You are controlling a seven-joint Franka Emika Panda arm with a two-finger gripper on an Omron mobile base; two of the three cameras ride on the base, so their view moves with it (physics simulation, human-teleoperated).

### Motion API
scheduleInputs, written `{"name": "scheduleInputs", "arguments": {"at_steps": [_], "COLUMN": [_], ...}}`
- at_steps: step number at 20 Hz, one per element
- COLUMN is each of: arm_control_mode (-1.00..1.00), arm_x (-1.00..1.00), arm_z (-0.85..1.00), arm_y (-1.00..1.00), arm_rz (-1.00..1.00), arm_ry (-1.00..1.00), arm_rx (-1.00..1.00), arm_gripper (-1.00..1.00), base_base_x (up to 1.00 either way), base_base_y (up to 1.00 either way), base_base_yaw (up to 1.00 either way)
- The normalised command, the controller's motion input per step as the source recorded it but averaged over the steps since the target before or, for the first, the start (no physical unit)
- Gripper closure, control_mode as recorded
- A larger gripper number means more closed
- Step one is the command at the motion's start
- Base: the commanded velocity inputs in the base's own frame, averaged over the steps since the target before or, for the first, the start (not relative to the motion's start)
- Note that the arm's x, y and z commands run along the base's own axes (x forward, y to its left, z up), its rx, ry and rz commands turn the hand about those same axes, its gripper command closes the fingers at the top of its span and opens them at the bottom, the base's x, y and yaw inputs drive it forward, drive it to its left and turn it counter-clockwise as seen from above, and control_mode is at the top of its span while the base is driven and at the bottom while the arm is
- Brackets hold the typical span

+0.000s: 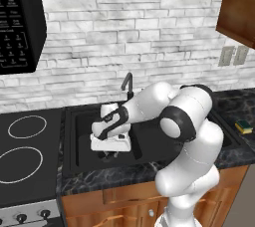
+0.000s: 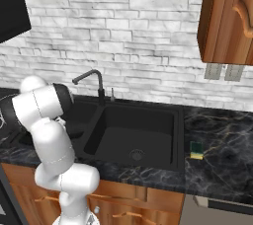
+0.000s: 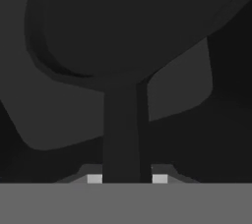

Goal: Pick the pan and sponge and place them into the sink. Then turn on the water.

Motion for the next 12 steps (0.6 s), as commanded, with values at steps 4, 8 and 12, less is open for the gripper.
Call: {"name": "scheduleInputs", "arguments": {"at_steps": [4, 8, 12], "arm_control_mode": [-1.00, -1.00, -1.00], "arm_x": [0.27, 0.34, 0.39], "arm_z": [-0.38, -0.25, -0.21], "arm_y": [0.03, 0.07, 0.06], "arm_rz": [0.00, 0.00, 0.00], "arm_ry": [-0.08, -0.06, -0.01], "arm_rx": [0.00, -0.02, -0.02], "arm_gripper": [1.00, 1.00, 1.00], "base_base_x": [0.00, 0.00, 0.00], "base_base_y": [0.00, 0.00, 0.00], "base_base_yaw": [0.00, 0.00, 0.00]}}
